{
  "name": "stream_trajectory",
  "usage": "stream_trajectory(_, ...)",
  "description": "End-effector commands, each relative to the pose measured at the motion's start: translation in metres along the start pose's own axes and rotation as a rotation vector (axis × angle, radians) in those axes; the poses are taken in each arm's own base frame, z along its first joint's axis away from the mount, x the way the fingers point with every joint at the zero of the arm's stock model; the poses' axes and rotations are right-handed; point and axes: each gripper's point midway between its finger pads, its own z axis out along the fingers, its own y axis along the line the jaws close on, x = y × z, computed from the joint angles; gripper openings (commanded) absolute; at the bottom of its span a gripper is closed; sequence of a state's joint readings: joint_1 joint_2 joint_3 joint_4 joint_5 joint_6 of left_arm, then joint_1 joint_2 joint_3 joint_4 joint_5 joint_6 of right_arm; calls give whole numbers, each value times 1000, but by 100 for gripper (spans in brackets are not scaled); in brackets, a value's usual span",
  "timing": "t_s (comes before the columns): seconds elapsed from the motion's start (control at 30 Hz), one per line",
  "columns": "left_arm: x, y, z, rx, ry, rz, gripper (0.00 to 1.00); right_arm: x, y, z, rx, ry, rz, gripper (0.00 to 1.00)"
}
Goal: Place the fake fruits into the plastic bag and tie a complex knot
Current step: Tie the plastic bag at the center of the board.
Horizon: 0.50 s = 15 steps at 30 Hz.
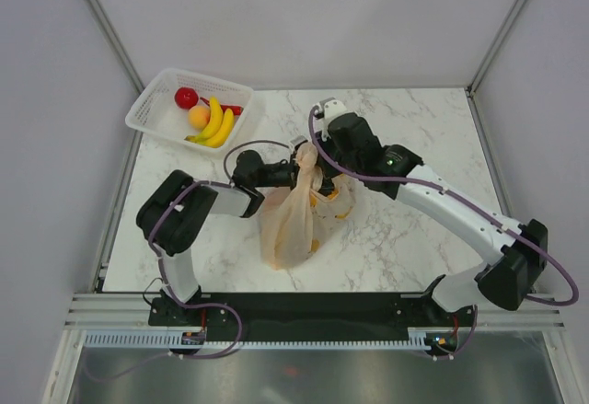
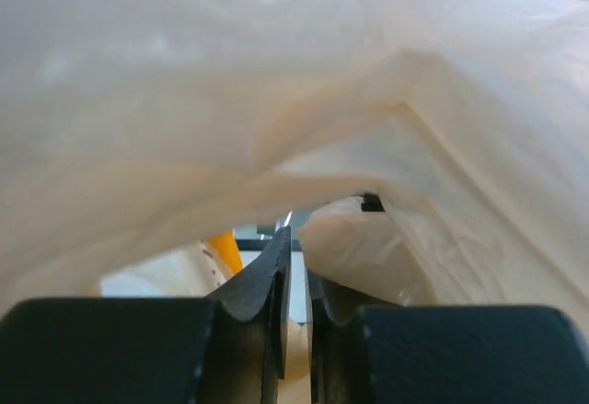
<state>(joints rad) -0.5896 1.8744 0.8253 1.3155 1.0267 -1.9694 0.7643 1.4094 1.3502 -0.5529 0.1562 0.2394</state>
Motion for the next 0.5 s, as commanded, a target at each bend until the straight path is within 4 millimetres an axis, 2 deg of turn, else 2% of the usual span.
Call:
stream_trajectory(0.0, 32, -52, -32, 164, 42, 388, 17, -25, 23, 15, -4, -48, -4, 0)
stream_trajectory(0.03, 32, -49, -38, 153, 34, 383, 16, -36, 29, 16, -13, -66, -5, 0)
stream_trajectory(0.23, 23, -48, -70, 142, -81, 381, 14, -54, 60, 42, -48, -69, -22, 0)
stream_trajectory(0.37, 23, -48, -74, 139, -87, 388, 13, -54, 70, 56, -66, -53, -39, 0)
stream_trajectory(0.47, 19, -52, -76, 142, -99, 394, 13, -54, 69, 59, -65, -53, -49, 0)
